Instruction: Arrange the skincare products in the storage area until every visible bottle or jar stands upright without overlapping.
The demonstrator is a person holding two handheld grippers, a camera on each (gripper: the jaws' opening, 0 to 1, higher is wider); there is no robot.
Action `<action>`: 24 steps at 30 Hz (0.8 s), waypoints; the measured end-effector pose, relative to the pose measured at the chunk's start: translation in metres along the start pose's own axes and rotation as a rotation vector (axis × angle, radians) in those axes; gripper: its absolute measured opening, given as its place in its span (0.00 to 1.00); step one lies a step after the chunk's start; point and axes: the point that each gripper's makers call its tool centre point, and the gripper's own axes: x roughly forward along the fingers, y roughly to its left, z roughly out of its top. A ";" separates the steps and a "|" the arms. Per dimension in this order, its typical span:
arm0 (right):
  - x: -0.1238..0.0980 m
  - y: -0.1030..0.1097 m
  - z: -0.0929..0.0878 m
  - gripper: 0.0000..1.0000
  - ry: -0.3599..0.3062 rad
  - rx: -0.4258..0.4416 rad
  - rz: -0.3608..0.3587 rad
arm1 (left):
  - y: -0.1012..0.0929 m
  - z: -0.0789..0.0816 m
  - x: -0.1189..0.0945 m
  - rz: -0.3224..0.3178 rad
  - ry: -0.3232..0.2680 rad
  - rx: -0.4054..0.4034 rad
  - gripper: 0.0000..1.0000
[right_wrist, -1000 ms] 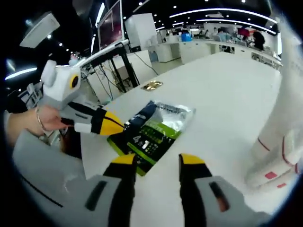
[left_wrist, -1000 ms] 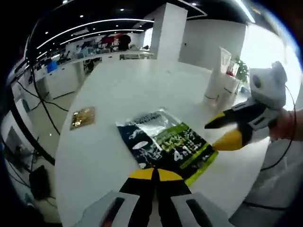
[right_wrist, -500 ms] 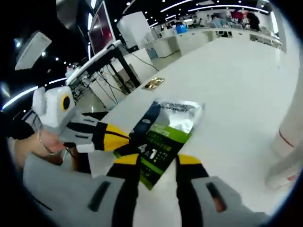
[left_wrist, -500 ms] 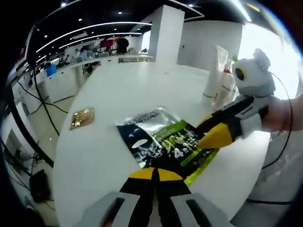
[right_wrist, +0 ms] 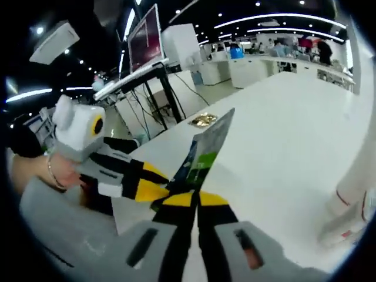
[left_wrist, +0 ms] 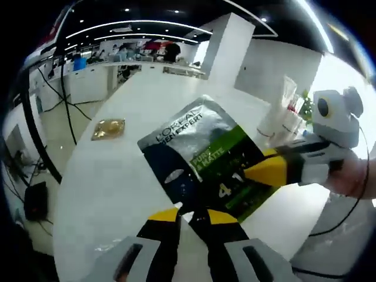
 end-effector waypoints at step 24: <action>-0.035 0.020 0.047 0.00 -0.127 -0.052 0.067 | -0.022 0.000 -0.006 -0.200 -0.061 -0.256 0.29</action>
